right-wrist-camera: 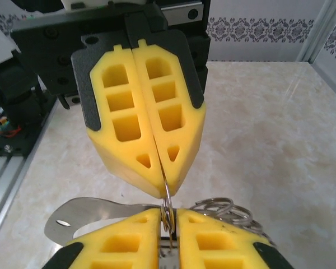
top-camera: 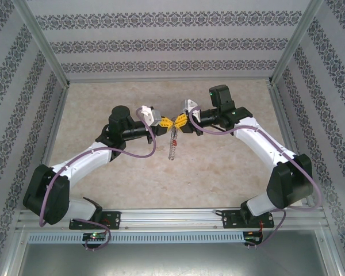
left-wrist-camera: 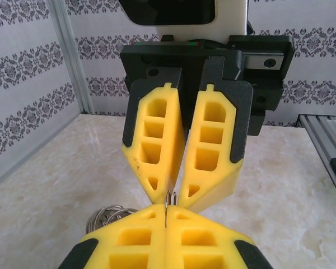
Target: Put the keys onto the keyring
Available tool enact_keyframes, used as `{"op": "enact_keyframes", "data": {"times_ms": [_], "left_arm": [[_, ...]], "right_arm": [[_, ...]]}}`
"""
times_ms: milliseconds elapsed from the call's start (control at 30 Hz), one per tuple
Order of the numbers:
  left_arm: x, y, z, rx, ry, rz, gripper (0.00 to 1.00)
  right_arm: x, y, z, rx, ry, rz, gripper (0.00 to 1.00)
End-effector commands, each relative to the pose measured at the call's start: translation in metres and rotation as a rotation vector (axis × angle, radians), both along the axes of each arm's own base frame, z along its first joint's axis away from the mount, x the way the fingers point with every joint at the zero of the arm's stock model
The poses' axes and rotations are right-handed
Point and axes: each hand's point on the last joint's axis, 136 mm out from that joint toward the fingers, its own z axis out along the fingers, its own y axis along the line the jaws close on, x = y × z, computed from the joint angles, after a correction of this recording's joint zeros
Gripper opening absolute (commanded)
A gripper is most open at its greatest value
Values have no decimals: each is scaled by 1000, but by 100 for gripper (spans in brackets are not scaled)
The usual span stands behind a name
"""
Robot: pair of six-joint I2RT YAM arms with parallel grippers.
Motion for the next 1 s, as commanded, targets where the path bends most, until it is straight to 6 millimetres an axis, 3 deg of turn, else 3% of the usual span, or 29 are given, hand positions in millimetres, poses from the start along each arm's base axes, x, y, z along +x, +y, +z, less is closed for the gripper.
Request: {"op": "enact_keyframes", "data": {"times_ms": [0, 333, 400, 500, 667, 733, 833, 900, 967], "left_arm": [[-6, -5, 22, -21, -70, -41, 0], [-6, -7, 20, -13, -62, -51, 0], [-6, -7, 19, -7, -60, -51, 0], [-5, -7, 17, 1, -57, -49, 0], [13, -2, 7, 21, -13, 49, 0], [21, 4, 8, -12, -6, 101, 8], [28, 7, 10, -62, 22, 129, 31], [28, 6, 10, -70, 41, 121, 40], [29, 6, 11, -83, 57, 126, 42]], "right_arm": [[-7, 5, 15, 42, 0, 49, 21], [-6, 6, 13, 38, 6, 51, 15], [-7, 7, 14, 44, 7, 58, 6], [-8, 7, 14, 44, 13, 63, 0], [-2, 7, 14, 26, 88, 18, 0], [9, 5, 7, -24, 169, -61, 0], [13, 3, -4, -76, 216, -125, 0], [15, 3, -6, -81, 250, -164, 0], [21, 3, -8, -97, 300, -239, 0]]}}
